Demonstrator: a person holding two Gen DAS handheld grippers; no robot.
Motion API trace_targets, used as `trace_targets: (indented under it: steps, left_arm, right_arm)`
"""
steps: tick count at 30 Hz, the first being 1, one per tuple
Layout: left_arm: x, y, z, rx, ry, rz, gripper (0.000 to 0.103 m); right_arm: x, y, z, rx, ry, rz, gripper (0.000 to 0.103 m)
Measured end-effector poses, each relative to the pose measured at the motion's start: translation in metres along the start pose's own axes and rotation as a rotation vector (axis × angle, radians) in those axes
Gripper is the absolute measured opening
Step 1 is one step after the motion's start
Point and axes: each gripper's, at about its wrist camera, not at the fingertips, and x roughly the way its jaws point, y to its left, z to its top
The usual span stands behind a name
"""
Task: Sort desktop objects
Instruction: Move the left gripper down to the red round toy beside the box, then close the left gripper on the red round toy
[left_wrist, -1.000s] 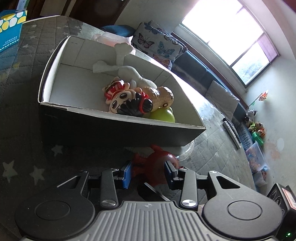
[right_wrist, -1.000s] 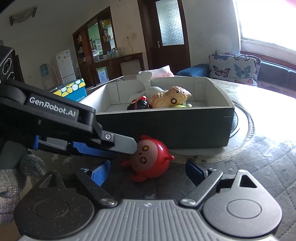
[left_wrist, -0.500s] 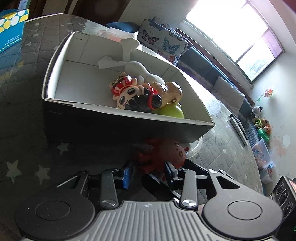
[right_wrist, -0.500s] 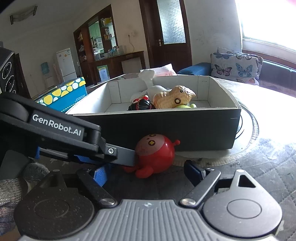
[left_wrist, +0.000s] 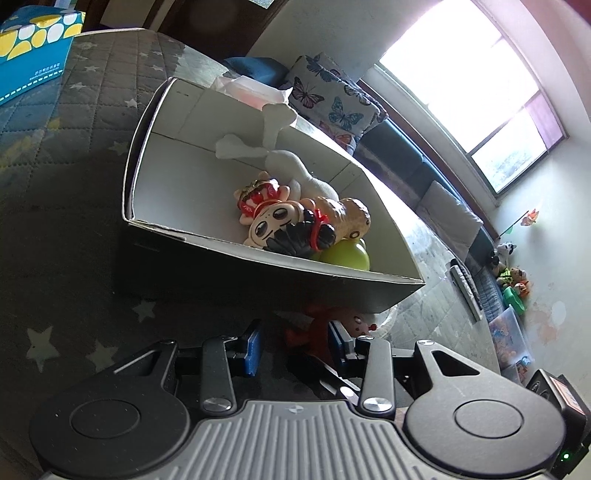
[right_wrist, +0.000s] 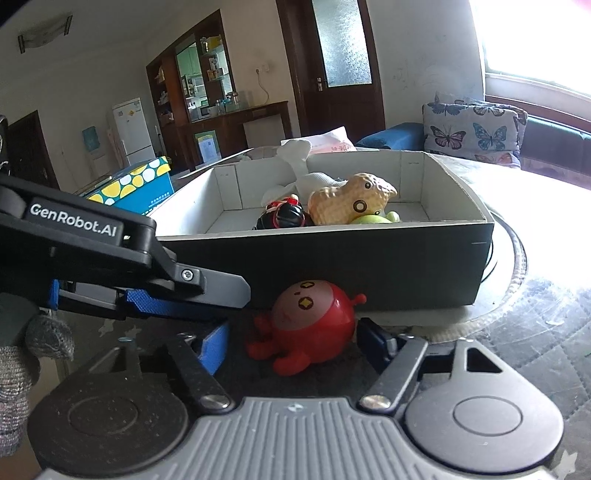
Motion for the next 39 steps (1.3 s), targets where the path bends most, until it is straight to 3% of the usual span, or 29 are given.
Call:
trace_targets:
  steps: [6, 26, 34, 37, 39]
  left_arm:
    - [0.001, -0.002, -0.003, 0.005, 0.016, -0.024, 0.040]
    - [-0.006, -0.013, -0.033, 0.091, 0.119, -0.109, 0.040]
    - [-0.009, -0.008, -0.036, 0.093, 0.117, -0.102, 0.040]
    - [-0.010, -0.002, -0.034, 0.073, 0.108, -0.099, 0.040]
    - [-0.010, 0.001, -0.032, 0.067, 0.103, -0.091, 0.040]
  right_arm:
    - [-0.005, 0.001, -0.003, 0.003, 0.002, 0.012, 0.049]
    - [-0.048, 0.016, -0.032, -0.006, 0.047, 0.009, 0.049]
    - [-0.062, 0.015, -0.029, -0.023, 0.016, 0.000, 0.049]
    - [-0.057, 0.010, -0.025, -0.023, 0.017, -0.003, 0.050]
    - [-0.052, 0.009, -0.024, -0.031, 0.020, -0.007, 0.057]
